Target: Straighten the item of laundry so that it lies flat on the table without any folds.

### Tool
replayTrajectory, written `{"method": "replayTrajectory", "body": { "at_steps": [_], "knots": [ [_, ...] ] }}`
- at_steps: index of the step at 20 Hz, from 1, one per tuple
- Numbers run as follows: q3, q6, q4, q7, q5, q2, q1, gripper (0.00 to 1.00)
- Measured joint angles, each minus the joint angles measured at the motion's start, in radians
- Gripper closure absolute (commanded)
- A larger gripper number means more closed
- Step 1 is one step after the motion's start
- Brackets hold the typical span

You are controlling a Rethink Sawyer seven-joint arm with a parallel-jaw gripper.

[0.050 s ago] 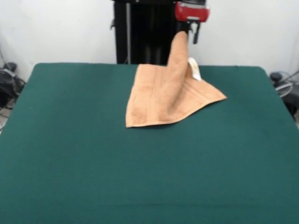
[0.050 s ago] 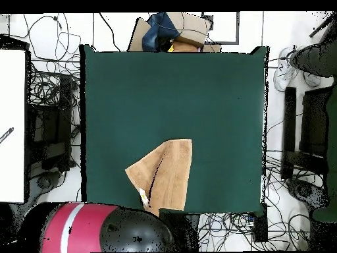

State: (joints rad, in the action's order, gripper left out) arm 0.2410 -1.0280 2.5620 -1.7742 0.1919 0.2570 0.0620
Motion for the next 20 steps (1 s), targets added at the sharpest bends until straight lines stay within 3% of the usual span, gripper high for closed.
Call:
{"method": "replayTrajectory", "body": {
  "at_steps": [5, 20],
  "knots": [
    [0.000, 0.006, 0.005, 0.000, 0.000, 0.028, -0.002, 0.00],
    [0.001, 0.343, 0.057, 0.000, 0.000, 0.284, -0.026, 0.00]
  ]
}}
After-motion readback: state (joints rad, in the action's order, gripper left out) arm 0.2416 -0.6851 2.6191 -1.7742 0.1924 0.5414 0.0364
